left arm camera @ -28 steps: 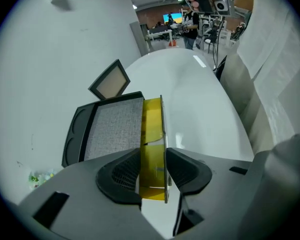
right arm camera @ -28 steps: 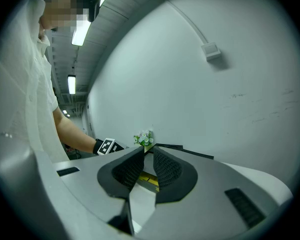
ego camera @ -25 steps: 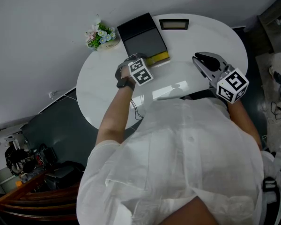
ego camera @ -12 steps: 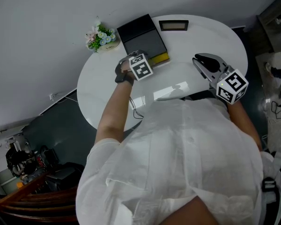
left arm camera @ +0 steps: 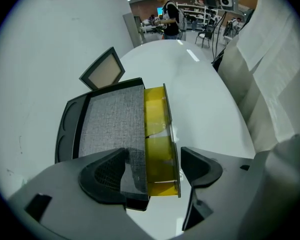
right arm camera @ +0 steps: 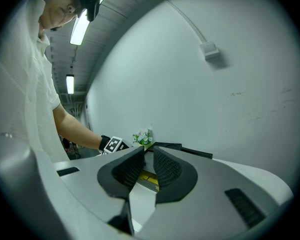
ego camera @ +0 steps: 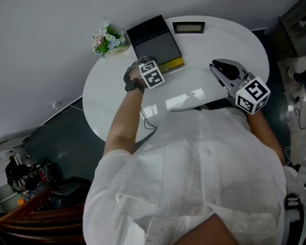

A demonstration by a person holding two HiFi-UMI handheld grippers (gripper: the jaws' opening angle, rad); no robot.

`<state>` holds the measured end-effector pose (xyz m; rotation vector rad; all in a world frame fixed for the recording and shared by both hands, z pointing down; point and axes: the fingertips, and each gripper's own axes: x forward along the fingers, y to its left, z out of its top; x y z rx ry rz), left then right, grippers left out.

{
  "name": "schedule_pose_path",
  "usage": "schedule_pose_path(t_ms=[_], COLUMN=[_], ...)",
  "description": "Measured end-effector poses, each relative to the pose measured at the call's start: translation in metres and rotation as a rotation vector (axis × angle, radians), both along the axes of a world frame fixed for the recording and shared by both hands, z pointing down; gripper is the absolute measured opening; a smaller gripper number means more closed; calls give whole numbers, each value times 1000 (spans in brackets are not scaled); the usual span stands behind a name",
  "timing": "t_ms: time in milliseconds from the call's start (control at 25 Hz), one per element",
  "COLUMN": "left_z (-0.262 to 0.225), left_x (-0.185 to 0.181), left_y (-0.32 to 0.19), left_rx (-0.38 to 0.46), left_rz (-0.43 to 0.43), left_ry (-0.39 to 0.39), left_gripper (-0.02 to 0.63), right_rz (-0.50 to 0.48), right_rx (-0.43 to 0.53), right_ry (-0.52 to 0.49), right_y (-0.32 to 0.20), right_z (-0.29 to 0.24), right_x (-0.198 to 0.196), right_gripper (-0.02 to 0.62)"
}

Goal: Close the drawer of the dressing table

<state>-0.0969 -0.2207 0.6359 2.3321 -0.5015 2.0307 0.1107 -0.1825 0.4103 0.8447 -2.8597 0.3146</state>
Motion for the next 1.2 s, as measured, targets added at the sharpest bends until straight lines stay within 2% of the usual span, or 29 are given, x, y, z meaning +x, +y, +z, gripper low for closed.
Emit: schedule_pose_path(t_ms=[200, 640, 1040, 1160, 1200], left_z=[1, -6, -12, -14, -14], left_x=[-1, 2, -2, -4, -5], left_y=[-1, 3, -8, -15, -16], left_rx=[20, -9, -2, 6, 1], left_rz=[-1, 1, -6, -21, -24], left_ry=[10, 41, 27, 26, 25], left_gripper=[351, 330, 228, 152, 150], right_rz=[14, -11, -4, -3, -1], right_rx=[-7, -4, -3, -3, -3], right_ry=[-4, 6, 25, 28, 28], right_y=[-3, 1, -5, -7, -7], right_z=[1, -1, -2, -1, -1], right_x=[4, -6, -12, -13, -13], right_gripper=[43, 43, 43, 43, 43])
